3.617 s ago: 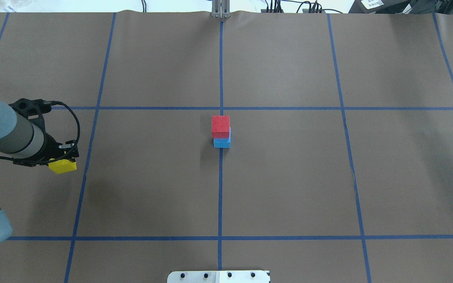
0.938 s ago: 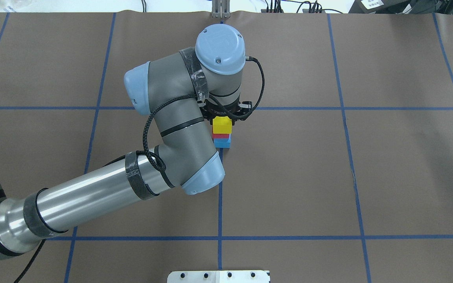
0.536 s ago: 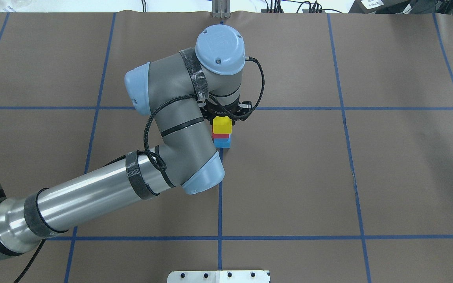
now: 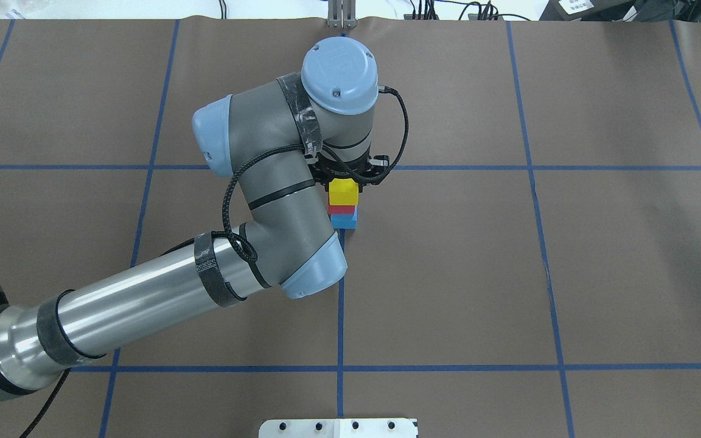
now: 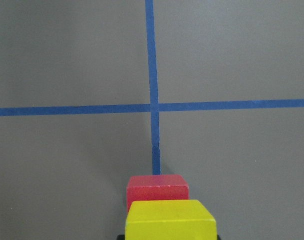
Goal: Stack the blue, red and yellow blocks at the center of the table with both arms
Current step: 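Lower the yellow cube onto the red cube and open the left gripper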
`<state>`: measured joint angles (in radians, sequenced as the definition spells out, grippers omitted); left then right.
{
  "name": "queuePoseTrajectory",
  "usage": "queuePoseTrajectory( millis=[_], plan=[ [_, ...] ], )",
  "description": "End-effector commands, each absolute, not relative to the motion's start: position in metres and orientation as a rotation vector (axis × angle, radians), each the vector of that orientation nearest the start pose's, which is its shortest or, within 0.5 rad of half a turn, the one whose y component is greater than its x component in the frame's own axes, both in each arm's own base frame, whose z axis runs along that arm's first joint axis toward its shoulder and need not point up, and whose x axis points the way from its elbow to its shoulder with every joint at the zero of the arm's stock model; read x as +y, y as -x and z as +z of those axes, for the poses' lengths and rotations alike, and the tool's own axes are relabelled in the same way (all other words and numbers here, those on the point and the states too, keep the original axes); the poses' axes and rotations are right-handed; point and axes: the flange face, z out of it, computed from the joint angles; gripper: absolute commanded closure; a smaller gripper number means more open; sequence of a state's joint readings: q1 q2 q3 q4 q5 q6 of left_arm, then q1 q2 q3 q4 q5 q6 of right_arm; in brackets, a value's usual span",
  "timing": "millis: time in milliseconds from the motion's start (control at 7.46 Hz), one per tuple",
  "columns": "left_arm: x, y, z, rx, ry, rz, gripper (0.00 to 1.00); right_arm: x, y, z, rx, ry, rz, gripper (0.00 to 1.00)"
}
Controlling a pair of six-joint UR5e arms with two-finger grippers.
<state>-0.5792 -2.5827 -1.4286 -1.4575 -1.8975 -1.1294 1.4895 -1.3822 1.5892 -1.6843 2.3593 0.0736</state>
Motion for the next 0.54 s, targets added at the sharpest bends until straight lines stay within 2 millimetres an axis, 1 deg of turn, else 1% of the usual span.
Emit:
queuePoseTrajectory(
  millis=[0,134,268,402],
  plan=[
    [-0.4961,-0.5726,0.0893,0.804,-0.094,-0.007,0.5,-0.5726,-0.0162,0.5599,-0.792,-0.027,-0.044,0.01],
    [-0.4961,-0.5726,0.0893,0.804,-0.094,-0.009,0.35,-0.5725,-0.0162,0.5592,-0.792,-0.029,-0.045,0.01],
    [-0.4956,-0.5736,0.0901,0.801,-0.092,-0.01,0.0,-0.5732,-0.0163,0.5591,-0.791,-0.029,-0.045,0.01],
    [-0.4948,-0.5744,0.0899,0.803,-0.087,-0.02,0.0,-0.5732,-0.0163,0.5591,-0.791,-0.029,-0.045,0.01]
  ],
)
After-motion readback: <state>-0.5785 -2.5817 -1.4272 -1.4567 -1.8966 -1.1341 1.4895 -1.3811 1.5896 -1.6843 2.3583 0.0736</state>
